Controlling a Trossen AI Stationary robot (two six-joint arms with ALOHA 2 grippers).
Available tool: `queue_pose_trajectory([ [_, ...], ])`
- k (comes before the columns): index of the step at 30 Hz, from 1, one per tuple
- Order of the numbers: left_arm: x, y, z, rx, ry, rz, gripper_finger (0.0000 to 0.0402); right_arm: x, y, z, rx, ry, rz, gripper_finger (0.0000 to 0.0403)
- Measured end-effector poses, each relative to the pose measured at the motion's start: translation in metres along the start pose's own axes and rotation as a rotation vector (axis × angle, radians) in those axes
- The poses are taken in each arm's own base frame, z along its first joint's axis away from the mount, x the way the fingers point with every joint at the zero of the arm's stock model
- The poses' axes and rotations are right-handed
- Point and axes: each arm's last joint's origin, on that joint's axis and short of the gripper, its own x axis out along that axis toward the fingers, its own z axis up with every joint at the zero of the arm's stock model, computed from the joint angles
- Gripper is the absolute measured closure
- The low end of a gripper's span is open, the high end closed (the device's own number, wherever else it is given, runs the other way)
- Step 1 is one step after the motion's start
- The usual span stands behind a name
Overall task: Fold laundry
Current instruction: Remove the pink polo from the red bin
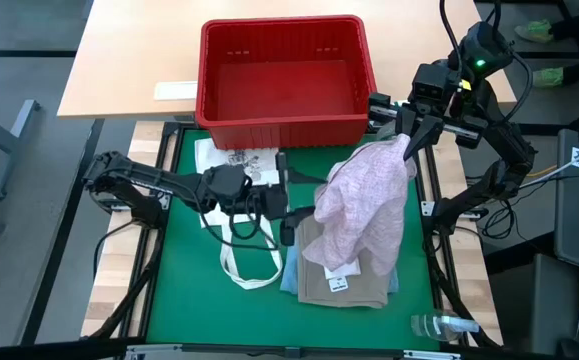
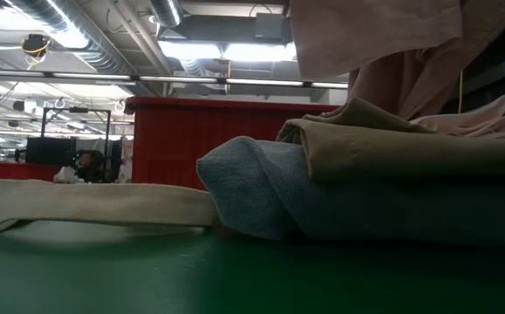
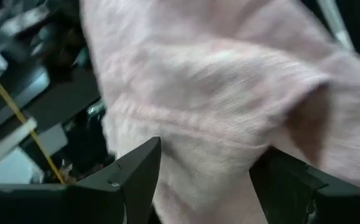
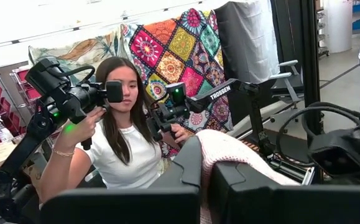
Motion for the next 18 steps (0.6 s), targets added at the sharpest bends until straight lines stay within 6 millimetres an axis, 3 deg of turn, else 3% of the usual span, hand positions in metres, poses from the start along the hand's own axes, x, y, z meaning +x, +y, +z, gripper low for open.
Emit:
queue_pose_trajectory([
  [3, -0.002, -0.006, 0.004, 0.038, -0.010, -0.015, 0.0180, 0.000, 0.000, 0.000, -0.001, -0.001, -0.001, 0.0400],
  [6, -0.004, -0.009, 0.007, 0.037, 0.031, 0.041, 0.0218, 0.000, 0.000, 0.000, -0.001, -0.006, -0.008, 0.0400],
  [14, -0.007, -0.012, 0.009, 0.022, 0.079, 0.107, 0.0386, 0.000, 0.000, 0.000, -0.002, -0.006, -0.009, 0.0400],
  [18, -0.012, -0.019, 0.015, 0.014, 0.114, 0.156, 0.0389, -0.005, -0.001, 0.001, -0.004, -0.010, -0.030, 0.0400],
])
